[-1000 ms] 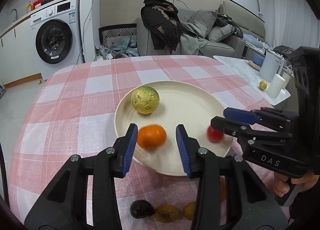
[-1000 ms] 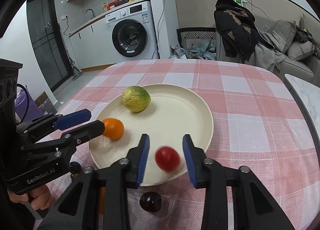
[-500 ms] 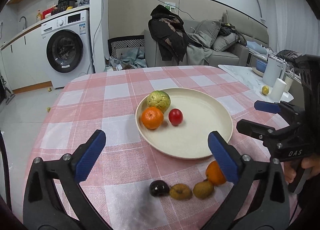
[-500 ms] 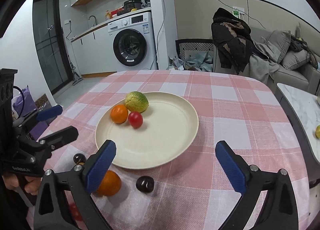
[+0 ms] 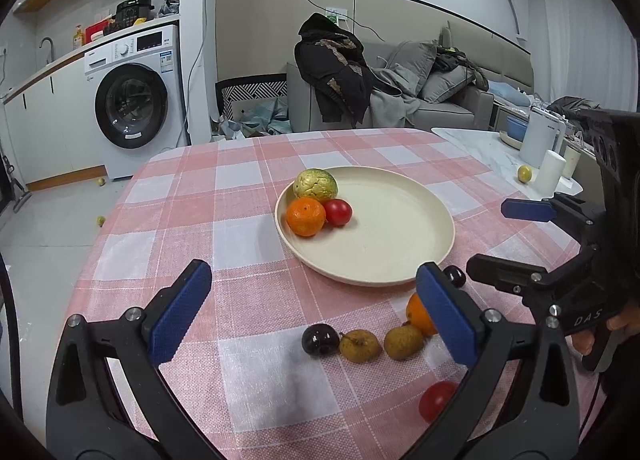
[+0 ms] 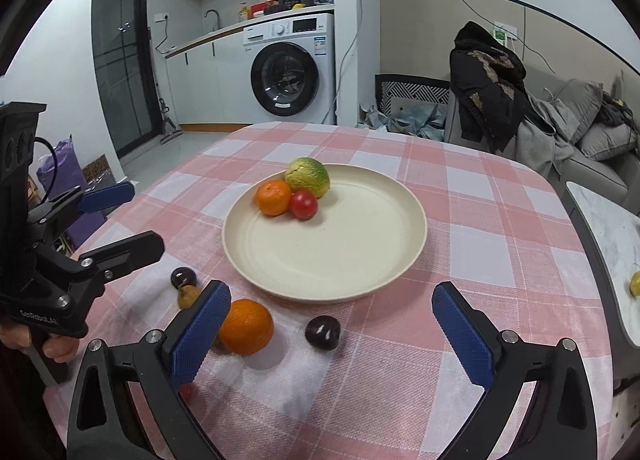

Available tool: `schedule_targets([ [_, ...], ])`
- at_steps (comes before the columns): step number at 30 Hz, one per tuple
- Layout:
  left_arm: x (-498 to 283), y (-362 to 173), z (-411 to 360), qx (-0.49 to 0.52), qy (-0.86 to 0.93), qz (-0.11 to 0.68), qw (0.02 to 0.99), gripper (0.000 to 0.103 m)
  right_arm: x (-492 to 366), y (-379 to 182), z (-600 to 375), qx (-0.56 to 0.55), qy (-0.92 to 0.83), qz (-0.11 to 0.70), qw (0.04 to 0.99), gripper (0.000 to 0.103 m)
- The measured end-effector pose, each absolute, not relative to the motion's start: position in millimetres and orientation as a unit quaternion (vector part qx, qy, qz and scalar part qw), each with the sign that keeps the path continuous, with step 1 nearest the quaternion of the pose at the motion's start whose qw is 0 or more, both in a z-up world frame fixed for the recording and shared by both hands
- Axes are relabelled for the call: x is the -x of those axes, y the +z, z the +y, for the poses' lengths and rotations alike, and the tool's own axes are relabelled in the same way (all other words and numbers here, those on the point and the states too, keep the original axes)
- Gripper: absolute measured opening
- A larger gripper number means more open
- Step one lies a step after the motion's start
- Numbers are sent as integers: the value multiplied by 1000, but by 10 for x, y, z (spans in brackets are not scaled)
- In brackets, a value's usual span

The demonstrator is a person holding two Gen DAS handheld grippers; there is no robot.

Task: Organize fruits
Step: 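Withdraw both open tools from the plate toward the remaining fruits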

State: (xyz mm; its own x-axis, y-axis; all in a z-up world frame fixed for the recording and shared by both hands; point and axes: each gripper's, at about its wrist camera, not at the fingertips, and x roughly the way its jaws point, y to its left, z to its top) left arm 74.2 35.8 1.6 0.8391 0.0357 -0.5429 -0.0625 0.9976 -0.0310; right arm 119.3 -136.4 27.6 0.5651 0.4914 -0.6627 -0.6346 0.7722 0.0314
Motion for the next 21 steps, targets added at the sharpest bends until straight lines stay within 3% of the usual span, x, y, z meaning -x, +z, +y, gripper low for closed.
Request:
schedule_targets([
  [21, -685, -128, 378, 15, 32, 312, 949, 102, -1055, 157, -1189, 147, 344, 359, 855, 103],
])
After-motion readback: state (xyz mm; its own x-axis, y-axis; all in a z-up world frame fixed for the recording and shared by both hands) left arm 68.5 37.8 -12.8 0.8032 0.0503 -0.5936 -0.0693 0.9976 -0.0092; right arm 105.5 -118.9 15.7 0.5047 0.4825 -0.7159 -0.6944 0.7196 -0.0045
